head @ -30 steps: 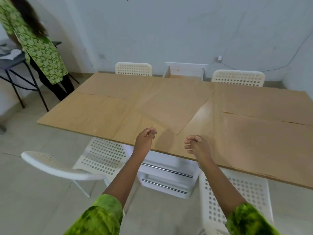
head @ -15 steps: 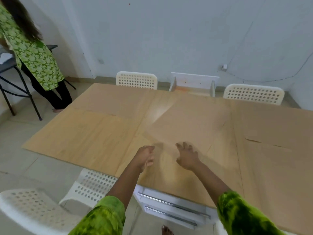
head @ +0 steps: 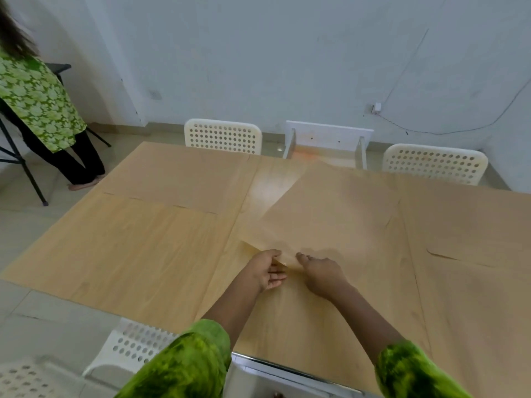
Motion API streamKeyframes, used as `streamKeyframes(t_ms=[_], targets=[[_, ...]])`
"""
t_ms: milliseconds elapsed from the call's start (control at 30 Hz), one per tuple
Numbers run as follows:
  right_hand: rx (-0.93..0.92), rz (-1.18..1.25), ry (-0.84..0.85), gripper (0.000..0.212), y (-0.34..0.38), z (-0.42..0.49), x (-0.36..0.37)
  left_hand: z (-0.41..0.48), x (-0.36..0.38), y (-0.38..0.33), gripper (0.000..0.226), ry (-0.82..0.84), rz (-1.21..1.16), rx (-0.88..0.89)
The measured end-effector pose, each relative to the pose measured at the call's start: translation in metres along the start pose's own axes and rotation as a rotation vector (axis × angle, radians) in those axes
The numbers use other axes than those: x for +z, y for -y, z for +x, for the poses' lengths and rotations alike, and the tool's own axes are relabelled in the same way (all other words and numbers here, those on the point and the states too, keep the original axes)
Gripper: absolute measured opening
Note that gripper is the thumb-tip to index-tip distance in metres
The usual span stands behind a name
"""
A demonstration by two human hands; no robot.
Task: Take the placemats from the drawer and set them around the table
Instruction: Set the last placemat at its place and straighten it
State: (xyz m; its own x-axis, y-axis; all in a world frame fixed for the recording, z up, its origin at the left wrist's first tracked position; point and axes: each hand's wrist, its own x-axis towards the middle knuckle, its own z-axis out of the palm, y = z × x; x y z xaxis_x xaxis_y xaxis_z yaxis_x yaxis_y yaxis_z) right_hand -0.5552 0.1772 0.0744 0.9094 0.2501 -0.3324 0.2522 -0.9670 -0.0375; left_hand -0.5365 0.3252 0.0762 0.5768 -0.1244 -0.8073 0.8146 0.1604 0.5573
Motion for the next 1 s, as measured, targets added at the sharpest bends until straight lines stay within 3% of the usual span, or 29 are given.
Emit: streamKeyframes(t_ms=[67,133,200,333,400,500,700,833,867,933,967,1000], targets=[[0.008,0.047,0.007,0.056,-0.005,0.0,-0.003,0.006,0.011,0.003,0.014,0.044,-0.253,0.074],[0.001,0.127,0.021,0.051,-0.008,0.0,-0.004,0.011,0.023,0.007,0.011,0.1,-0.352,0.128],[0.008,0.248,0.052,0.043,-0.01,-0.004,-0.004,0.017,0.034,0.008,0.017,0.059,-0.259,0.164],[0.069,0.452,0.058,0.045,-0.032,0.001,-0.012,0.024,0.047,0.003,0.04,-0.229,-0.019,0.322],[0.134,0.566,-0.034,0.042,-0.053,0.009,-0.02,0.019,0.044,-0.003,0.048,-0.205,0.009,0.427],[0.252,0.625,-0.188,0.039,-0.088,0.024,-0.037,0.013,0.015,-0.025,0.05,-0.056,-0.121,0.523],[0.495,0.695,-0.289,0.053,-0.134,0.053,-0.065,-0.029,-0.077,-0.073,0.02,-0.008,-0.17,0.591],[0.617,0.891,-0.293,0.062,-0.13,0.049,-0.069,-0.053,-0.139,-0.075,0.017,-0.022,-0.106,0.572],[0.615,0.992,-0.272,0.055,-0.123,0.046,-0.07,-0.058,-0.154,-0.074,0.017,-0.03,-0.103,0.564],[0.557,1.161,-0.214,0.018,-0.105,0.04,-0.07,-0.068,-0.18,-0.072,0.018,-0.036,-0.094,0.553],[0.534,1.204,-0.187,0.01,-0.093,0.036,-0.069,-0.074,-0.193,-0.071,0.018,-0.044,-0.08,0.558],[0.513,1.241,-0.18,0.016,-0.081,0.033,-0.069,-0.08,-0.205,-0.071,0.017,-0.054,-0.068,0.561]])
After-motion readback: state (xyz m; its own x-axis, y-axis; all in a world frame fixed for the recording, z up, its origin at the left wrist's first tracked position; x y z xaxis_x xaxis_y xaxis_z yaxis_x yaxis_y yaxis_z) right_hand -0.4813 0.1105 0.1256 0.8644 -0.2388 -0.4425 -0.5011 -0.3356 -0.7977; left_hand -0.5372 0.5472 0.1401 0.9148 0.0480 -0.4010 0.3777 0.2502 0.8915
